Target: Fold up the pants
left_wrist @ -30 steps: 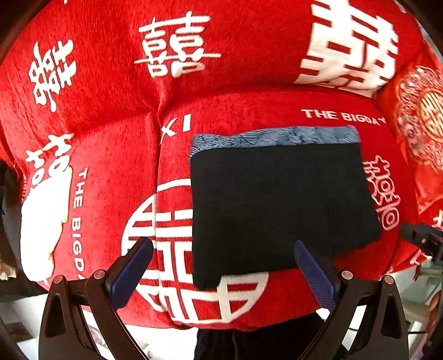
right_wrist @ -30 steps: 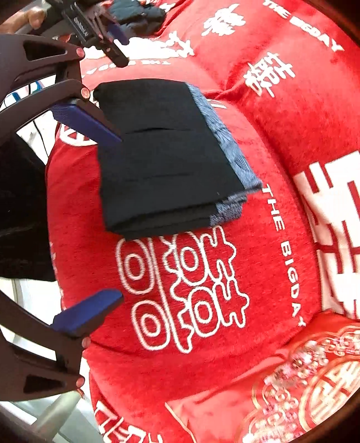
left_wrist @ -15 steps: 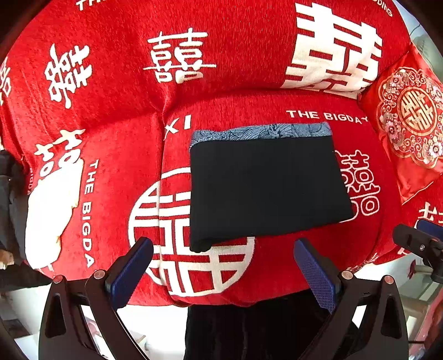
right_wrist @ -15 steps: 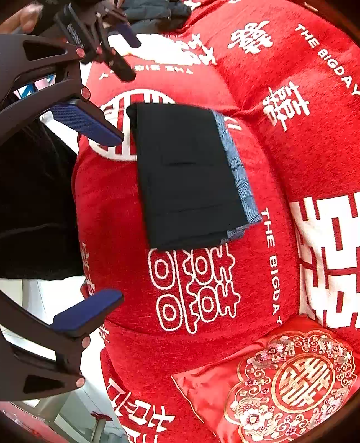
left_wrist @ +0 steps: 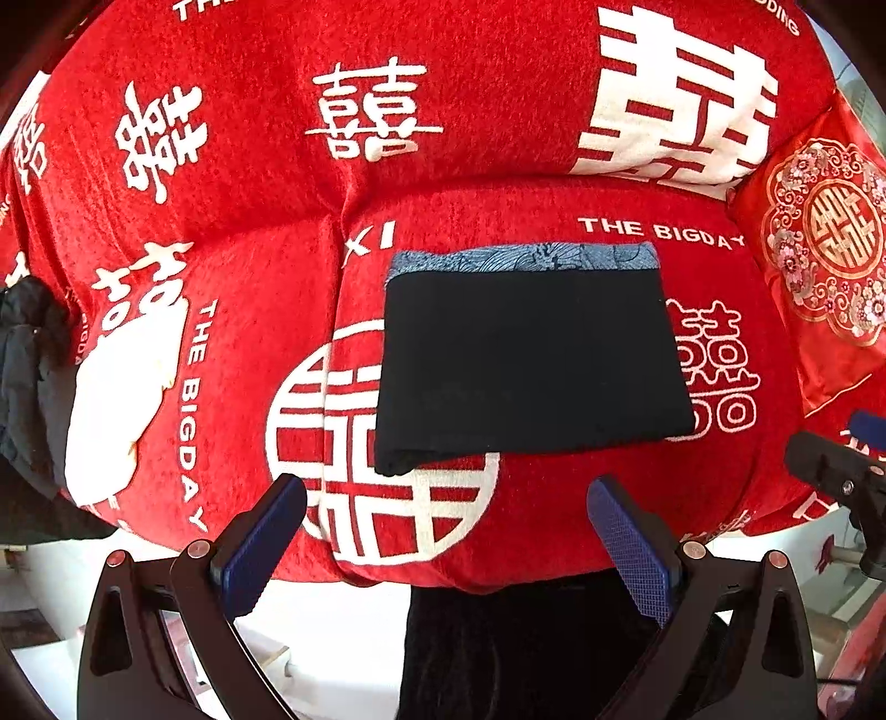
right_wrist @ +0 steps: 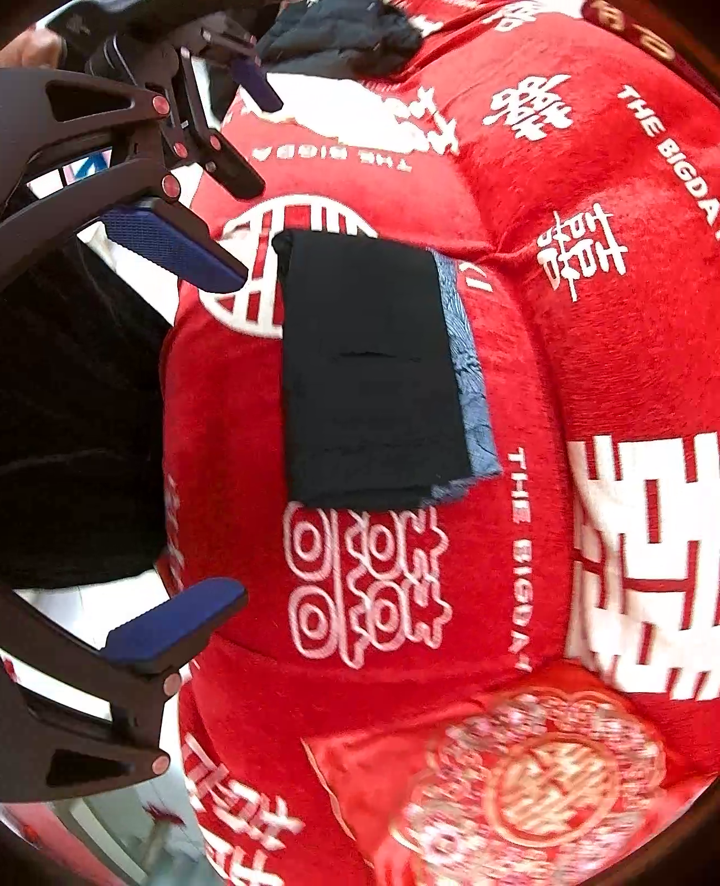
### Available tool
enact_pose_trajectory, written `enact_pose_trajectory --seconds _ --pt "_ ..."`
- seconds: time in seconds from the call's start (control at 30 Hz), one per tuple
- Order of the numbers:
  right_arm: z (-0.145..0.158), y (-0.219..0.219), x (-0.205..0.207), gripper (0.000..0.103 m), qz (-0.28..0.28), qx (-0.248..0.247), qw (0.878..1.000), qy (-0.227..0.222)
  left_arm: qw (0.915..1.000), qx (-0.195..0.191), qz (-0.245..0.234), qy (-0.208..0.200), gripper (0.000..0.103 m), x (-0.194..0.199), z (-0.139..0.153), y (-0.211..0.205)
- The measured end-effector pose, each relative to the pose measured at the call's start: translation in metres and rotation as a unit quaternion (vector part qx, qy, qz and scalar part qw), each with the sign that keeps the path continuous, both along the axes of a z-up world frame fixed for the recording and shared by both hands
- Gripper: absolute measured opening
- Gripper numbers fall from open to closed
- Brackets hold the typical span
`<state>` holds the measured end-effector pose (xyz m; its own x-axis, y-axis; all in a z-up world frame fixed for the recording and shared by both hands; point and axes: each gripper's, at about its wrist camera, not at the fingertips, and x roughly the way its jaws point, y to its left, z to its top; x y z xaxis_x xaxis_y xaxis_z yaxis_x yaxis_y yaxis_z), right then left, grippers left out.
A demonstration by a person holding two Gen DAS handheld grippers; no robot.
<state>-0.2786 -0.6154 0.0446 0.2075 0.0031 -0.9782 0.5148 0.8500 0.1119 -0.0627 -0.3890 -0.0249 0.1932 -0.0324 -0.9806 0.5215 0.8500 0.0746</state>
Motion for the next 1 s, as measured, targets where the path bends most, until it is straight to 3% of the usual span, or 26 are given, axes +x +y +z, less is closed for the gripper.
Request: enact_pose_trajectory --seconds 1.0 --pt "0.004 0.025 0.024 0.103 0.023 -0.043 0.999 0.017 0.9998 0.011 -0.008 -0.014 0.102 0.013 0.006 0.005"
